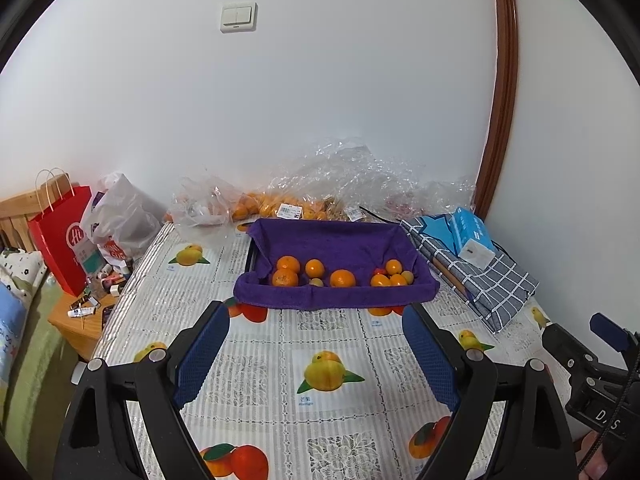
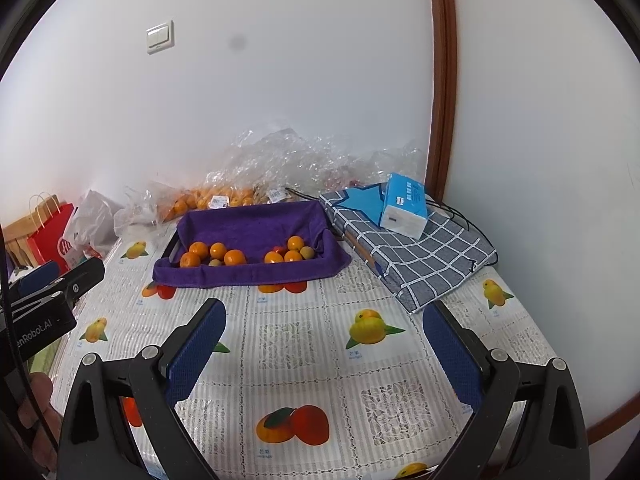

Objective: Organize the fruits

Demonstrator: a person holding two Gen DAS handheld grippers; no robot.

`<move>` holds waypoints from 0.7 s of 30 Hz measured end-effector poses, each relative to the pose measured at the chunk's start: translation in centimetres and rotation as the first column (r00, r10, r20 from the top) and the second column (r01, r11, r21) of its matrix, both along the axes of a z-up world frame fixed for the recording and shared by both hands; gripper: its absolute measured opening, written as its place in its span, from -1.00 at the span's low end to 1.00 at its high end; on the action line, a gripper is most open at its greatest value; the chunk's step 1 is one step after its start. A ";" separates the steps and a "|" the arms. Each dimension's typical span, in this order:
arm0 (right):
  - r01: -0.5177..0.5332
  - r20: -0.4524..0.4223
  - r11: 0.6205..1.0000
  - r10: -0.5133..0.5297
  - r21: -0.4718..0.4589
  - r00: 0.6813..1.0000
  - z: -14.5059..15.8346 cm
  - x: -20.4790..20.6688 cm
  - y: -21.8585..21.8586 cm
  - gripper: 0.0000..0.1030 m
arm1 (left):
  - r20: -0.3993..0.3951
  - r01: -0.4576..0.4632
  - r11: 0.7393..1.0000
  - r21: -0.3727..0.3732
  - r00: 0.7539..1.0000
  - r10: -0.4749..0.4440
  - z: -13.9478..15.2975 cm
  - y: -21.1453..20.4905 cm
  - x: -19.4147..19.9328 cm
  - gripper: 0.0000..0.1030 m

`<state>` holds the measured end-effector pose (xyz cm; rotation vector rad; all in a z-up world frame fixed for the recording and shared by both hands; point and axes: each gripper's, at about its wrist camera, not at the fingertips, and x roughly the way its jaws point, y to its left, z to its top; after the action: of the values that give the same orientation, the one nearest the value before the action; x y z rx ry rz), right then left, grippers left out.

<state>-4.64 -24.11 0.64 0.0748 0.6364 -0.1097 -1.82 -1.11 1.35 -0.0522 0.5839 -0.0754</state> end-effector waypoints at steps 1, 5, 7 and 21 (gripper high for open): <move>0.000 -0.002 1.000 0.000 0.000 1.000 -0.1 0.0 0.0 0.90 | -0.002 0.000 1.000 -0.002 1.000 0.000 0.0 0.0 0.0 0.70; 0.007 -0.004 1.000 -0.007 0.006 1.000 -0.1 0.0 -0.2 0.90 | -0.004 0.000 1.000 0.007 1.000 0.000 -0.1 -0.2 -0.1 0.70; 0.008 -0.005 1.000 -0.008 0.005 1.000 -0.2 0.1 -0.2 0.90 | -0.003 -0.002 1.000 0.011 1.000 0.002 -0.1 -0.2 -0.1 0.70; 0.002 -0.009 1.000 -0.002 0.000 1.000 -0.2 0.2 -0.1 0.90 | -0.005 -0.002 1.000 0.006 1.000 0.002 -0.1 -0.2 -0.1 0.70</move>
<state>-4.47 -24.18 0.42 0.0747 0.6452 -0.1125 -1.92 -1.29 1.27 -0.0471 0.5888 -0.0716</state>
